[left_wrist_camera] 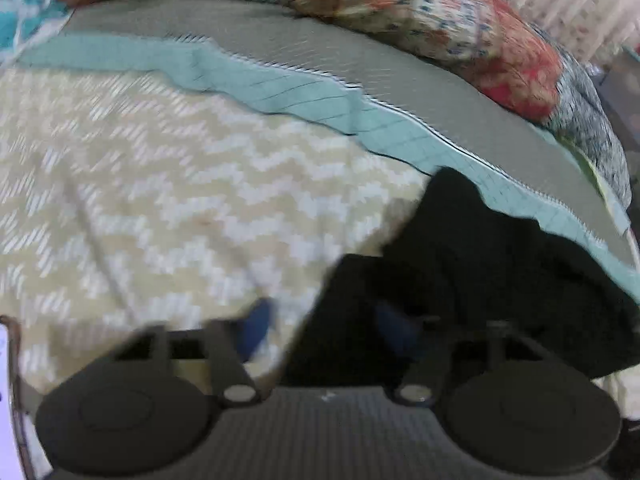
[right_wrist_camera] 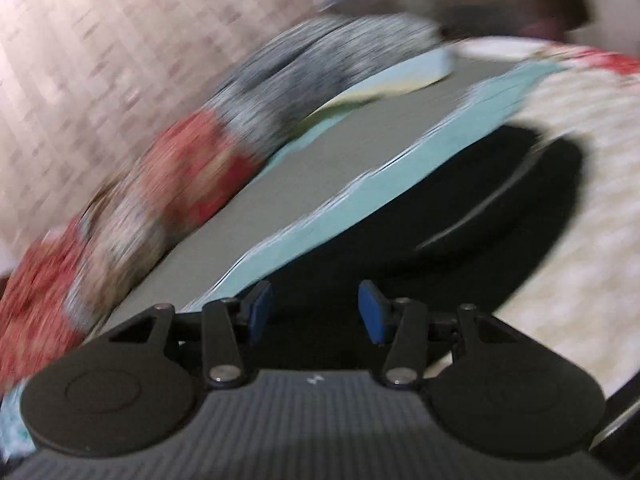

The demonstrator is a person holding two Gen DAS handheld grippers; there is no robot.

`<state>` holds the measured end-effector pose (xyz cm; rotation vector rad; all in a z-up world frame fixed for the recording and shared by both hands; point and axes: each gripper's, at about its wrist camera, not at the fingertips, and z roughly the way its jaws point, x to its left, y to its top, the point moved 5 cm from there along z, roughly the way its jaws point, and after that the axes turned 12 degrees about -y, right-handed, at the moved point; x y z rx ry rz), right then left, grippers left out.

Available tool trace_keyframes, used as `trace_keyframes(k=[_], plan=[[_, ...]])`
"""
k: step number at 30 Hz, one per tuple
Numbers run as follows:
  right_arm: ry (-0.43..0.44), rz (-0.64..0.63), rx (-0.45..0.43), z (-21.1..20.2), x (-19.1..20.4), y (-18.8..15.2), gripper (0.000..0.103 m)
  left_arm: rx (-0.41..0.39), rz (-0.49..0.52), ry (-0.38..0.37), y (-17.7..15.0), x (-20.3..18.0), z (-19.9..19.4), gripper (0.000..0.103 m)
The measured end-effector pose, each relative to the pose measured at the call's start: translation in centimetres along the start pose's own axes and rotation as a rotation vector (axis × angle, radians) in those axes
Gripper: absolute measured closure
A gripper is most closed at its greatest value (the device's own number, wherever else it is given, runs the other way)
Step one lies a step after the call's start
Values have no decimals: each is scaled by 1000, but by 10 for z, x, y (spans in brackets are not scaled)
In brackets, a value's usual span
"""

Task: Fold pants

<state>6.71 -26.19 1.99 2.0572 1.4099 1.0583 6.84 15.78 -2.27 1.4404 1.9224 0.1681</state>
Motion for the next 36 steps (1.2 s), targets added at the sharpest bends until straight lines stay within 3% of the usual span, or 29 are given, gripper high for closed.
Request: trace_keyframes(k=[1, 2, 4, 7, 9, 12, 14, 16, 20, 23, 24, 25, 26, 27, 28, 29, 31, 33, 36], plan=[[11, -38, 10, 2, 17, -12, 52, -7, 28, -4, -2, -12, 0, 87], [22, -75, 13, 4, 33, -22, 52, -29, 65, -4, -7, -26, -3, 89], [38, -133, 12, 7, 58, -34, 52, -79, 247, -8, -25, -71, -14, 90], [31, -187, 21, 20, 81, -41, 52, -111, 681, -54, -84, -149, -30, 90], [8, -179, 27, 29, 82, -28, 52, -84, 849, -91, -122, -174, -37, 85], [-1, -134, 47, 38, 79, -23, 52, -75, 1013, -72, -155, -181, -47, 78], [1, -108, 64, 32, 59, -23, 52, -87, 1018, -59, -154, -176, -56, 60], [-9, -85, 77, 31, 50, -25, 52, -130, 966, -25, -139, -168, -66, 49], [-18, -16, 109, 26, 33, -38, 52, -188, 941, 23, -115, -165, -70, 37], [-5, 1, 141, 29, 20, -36, 52, -179, 988, 34, -108, -174, -51, 19], [-2, 0, 143, 29, 18, -35, 52, -166, 1002, 21, -107, -177, -45, 19], [-1, -2, 142, 29, 19, -35, 52, -143, 1013, 5, -107, -179, -37, 20], [-1, -4, 139, 28, 20, -35, 52, -118, 1026, -10, -109, -178, -30, 30], [-7, -3, 136, 28, 21, -35, 52, -83, 1047, -23, -111, -178, -21, 47], [-9, -2, 134, 27, 21, -34, 52, -60, 1056, 0, -110, -177, -12, 85], [-11, 0, 133, 27, 20, -33, 52, -49, 1045, 34, -104, -175, -6, 91], [-17, 7, 121, 25, 17, -29, 52, -101, 962, 61, -79, -158, -15, 91], [-27, 8, 108, 24, 13, -26, 52, -192, 810, 113, -37, -133, -39, 92], [-54, 18, 101, 26, 3, -21, 52, -334, 542, 266, 32, -73, -80, 93]])
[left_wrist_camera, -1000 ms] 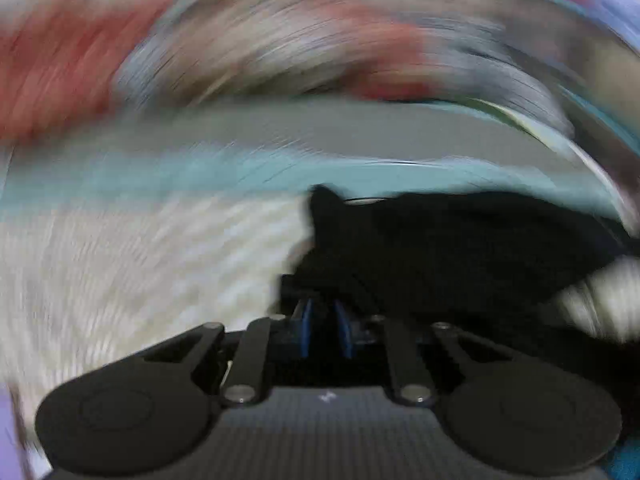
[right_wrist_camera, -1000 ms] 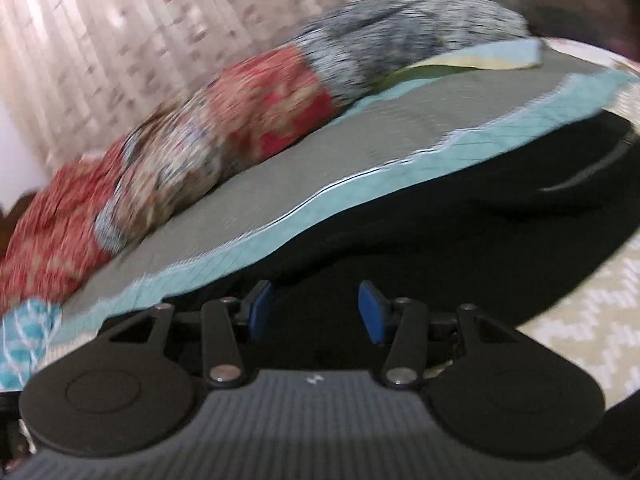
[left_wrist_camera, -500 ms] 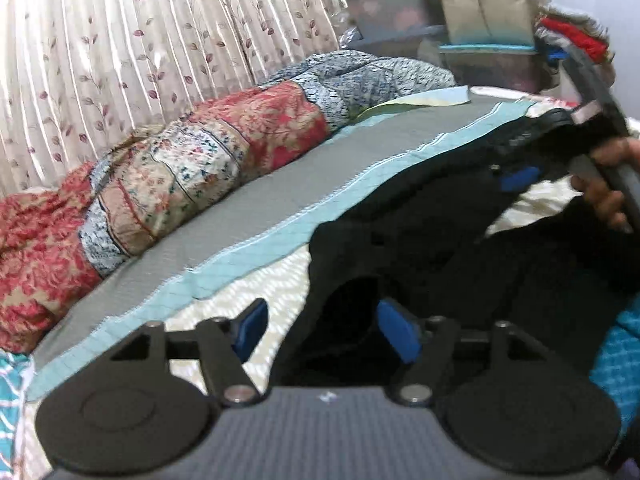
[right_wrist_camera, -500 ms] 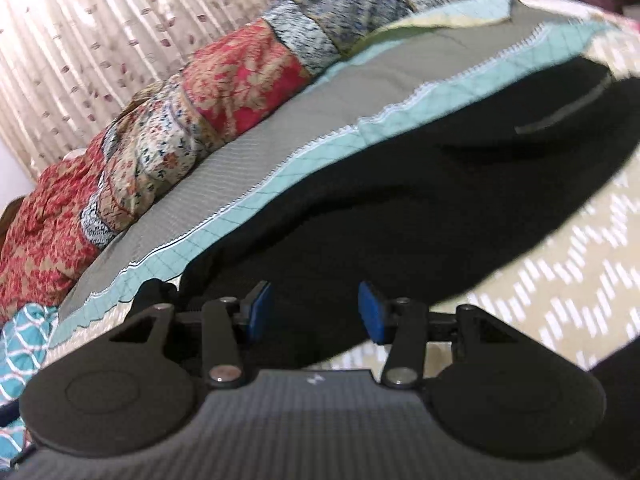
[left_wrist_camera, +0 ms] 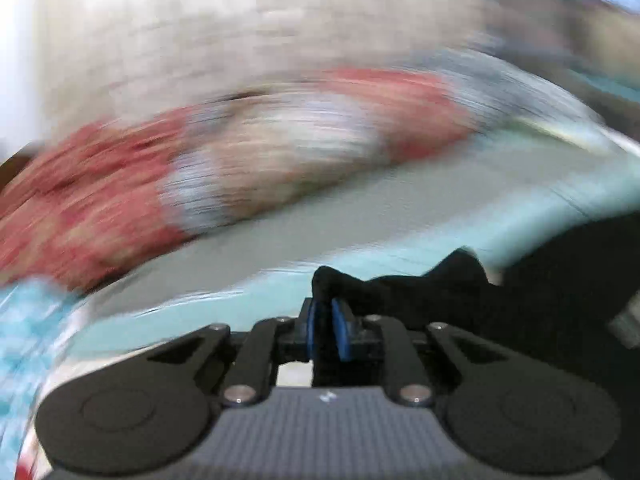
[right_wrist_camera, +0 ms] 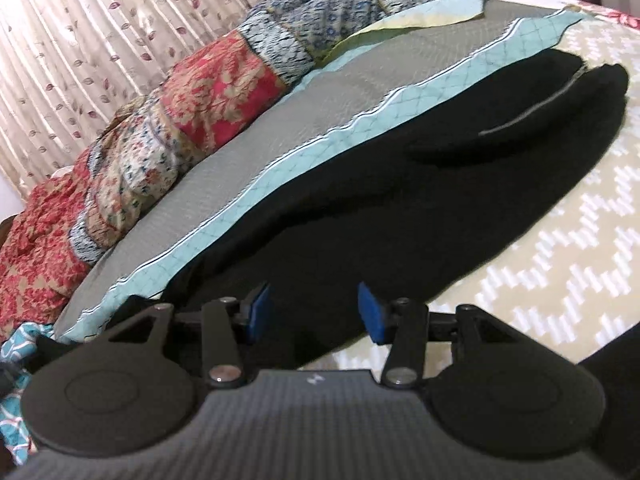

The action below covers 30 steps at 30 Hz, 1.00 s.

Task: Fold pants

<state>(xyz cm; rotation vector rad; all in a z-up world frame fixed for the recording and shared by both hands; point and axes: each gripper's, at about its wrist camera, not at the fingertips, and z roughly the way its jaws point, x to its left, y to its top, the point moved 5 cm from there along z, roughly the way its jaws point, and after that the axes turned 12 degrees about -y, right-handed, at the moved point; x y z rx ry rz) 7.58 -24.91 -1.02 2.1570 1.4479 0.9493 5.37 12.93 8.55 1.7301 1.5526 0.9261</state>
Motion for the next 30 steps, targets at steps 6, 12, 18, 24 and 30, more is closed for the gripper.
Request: trace_keyframes(k=[6, 12, 18, 24, 30], plan=[[-20, 3, 29, 7, -13, 5, 52, 103, -229, 174, -2, 106, 38, 96], [-93, -23, -2, 5, -39, 53, 52, 121, -93, 161, -13, 71, 61, 96], [-292, -16, -56, 49, -81, 158, 52, 131, -66, 150, -9, 68, 72, 96], [-473, 150, 75, 120, -115, 186, 38, 155, -99, 166, -11, 75, 81, 96], [-654, -95, -30, 147, -103, 186, 94, 201, -106, 209, -17, 80, 95, 96]])
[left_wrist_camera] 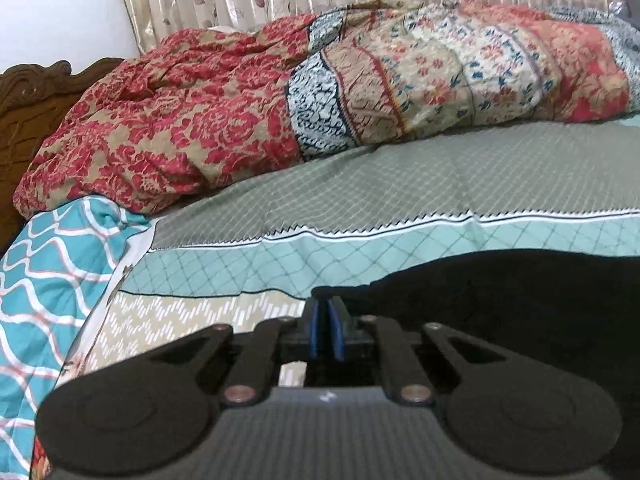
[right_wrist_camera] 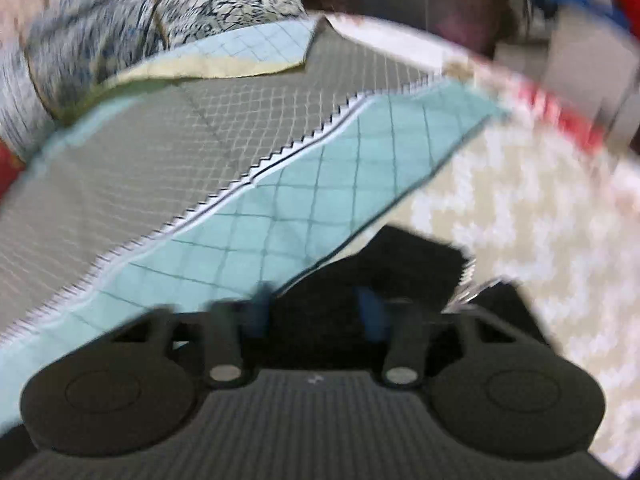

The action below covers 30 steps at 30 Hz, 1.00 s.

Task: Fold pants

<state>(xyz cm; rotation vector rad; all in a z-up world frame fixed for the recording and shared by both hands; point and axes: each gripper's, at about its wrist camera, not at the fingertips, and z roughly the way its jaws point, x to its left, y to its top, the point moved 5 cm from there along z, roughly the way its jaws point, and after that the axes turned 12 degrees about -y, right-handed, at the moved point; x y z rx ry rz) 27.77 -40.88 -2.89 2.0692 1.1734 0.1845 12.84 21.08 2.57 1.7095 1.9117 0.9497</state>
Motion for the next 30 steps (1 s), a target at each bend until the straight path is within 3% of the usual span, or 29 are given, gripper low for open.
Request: trace_keyframes(k=[2, 5, 7, 8, 9, 10, 12, 15, 20, 23, 26, 30], plan=[[40, 71, -36, -4, -10, 11, 95, 8, -15, 6, -1, 2, 3, 96], [115, 208, -192, -26, -30, 32, 95, 10, -42, 21, -3, 5, 6, 94], [67, 179, -217, -25, -29, 37, 94, 24, -47, 47, -6, 4, 10, 90], [40, 145, -201, -20, -26, 37, 89, 46, -41, 70, -8, 4, 14, 83], [18, 111, -164, -13, -25, 33, 70, 82, -35, 85, -11, 3, 17, 73], [11, 73, -114, -8, -22, 30, 57, 104, -34, 88, -13, 3, 18, 56], [28, 81, -134, -14, -30, 25, 52, 106, -47, 86, -18, 5, 6, 57], [155, 157, -160, -44, -62, 10, 52, 72, -68, 43, -23, 12, -31, 56], [317, 253, -221, -117, -150, -43, 52, 61, -152, -84, -59, 21, -103, 18], [357, 316, -246, -156, -210, -99, 51, 87, -221, -153, -91, 23, -133, 11], [380, 368, -201, -180, -250, -159, 51, 138, -348, -238, -127, 26, -155, 9], [420, 387, -119, -199, -266, -212, 50, 181, -520, -316, -159, 37, -168, 5]])
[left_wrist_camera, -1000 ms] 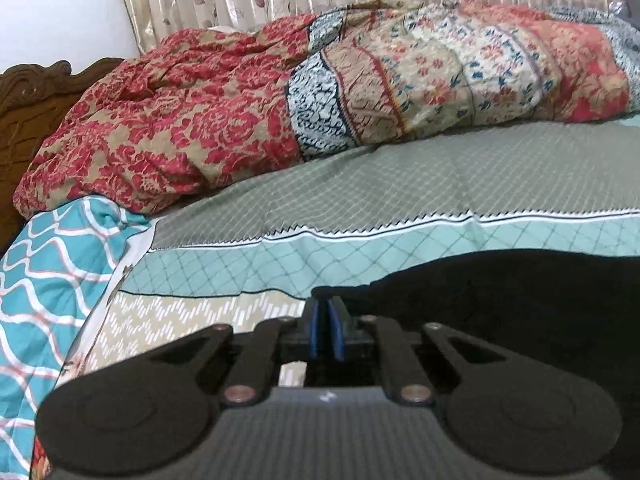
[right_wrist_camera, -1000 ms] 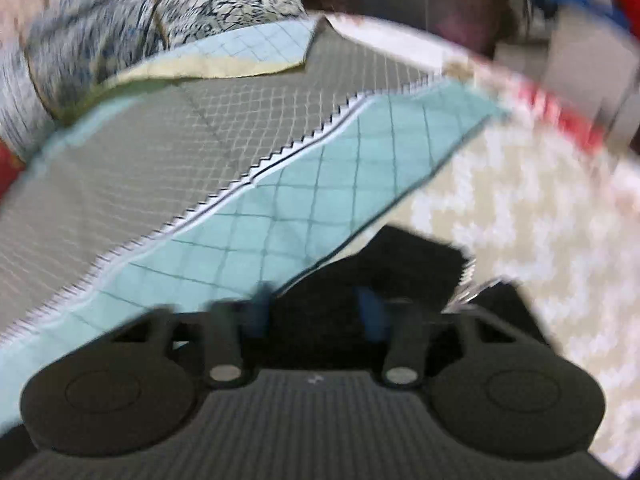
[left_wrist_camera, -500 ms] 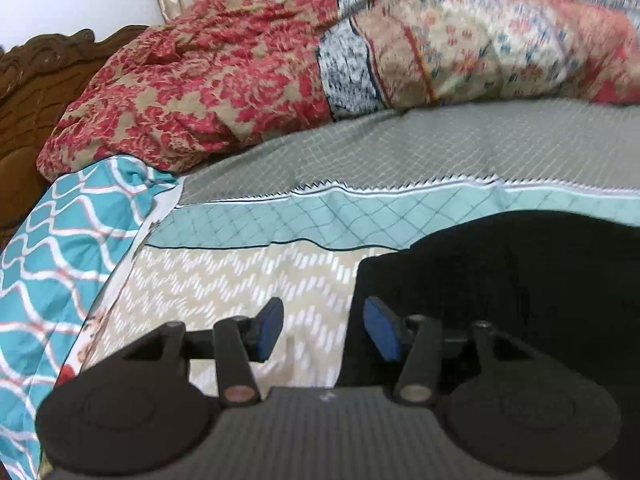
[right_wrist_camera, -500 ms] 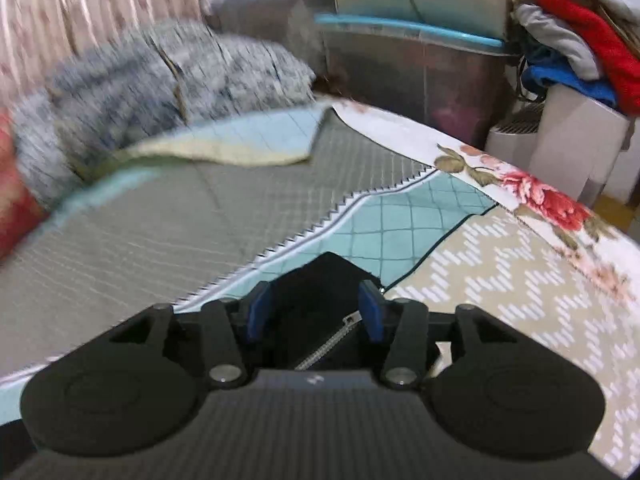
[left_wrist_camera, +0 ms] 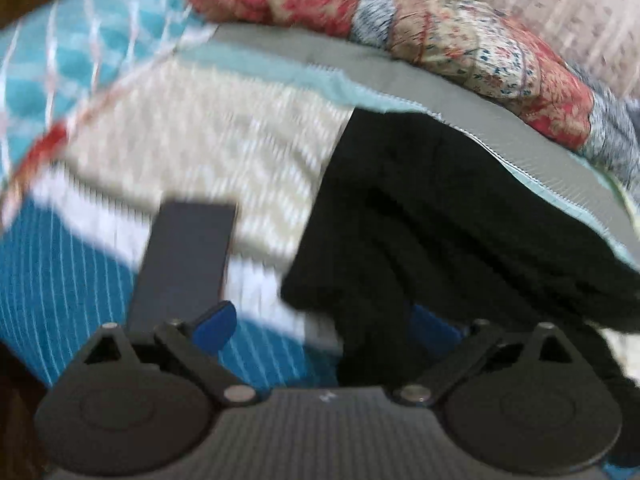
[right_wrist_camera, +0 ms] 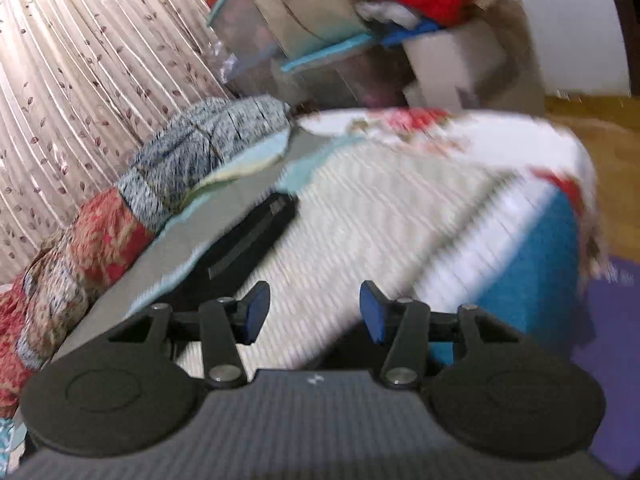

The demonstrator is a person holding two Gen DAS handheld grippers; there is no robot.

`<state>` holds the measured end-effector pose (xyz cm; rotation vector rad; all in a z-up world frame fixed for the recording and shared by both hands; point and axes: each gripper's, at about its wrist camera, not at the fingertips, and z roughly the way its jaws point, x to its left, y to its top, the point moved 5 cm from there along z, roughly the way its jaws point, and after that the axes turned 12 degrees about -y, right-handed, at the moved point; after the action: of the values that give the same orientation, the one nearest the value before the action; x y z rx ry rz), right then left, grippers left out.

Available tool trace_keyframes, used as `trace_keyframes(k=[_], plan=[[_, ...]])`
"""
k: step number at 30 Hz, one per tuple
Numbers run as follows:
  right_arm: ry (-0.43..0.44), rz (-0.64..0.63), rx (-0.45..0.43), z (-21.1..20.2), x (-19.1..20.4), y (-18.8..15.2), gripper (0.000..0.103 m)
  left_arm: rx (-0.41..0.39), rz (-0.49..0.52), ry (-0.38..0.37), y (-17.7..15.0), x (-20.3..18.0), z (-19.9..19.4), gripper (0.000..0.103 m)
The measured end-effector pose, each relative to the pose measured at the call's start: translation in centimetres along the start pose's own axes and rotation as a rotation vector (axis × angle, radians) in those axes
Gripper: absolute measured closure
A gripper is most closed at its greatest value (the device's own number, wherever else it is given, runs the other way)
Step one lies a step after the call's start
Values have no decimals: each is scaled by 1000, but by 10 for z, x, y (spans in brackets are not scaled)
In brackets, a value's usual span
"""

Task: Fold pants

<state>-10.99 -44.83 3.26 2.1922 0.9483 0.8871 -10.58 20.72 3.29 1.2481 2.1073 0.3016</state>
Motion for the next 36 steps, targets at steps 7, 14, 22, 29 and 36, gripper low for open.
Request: trace_keyframes(k=[7, 14, 22, 29, 36], plan=[[46, 115, 81, -22, -24, -39, 50, 26, -162, -170, -28, 0, 9, 3], [116, 212, 73, -29, -34, -53, 51, 106, -238, -208, -37, -15, 50, 55], [102, 258, 77, -7, -42, -67, 51, 75, -280, -180, -38, -8, 25, 93], [237, 310, -25, -20, -22, -22, 99, -28, -318, -219, -34, -9, -47, 94], [265, 274, -212, -72, -11, 24, 99, -4, -368, -236, -49, -3, -58, 94]])
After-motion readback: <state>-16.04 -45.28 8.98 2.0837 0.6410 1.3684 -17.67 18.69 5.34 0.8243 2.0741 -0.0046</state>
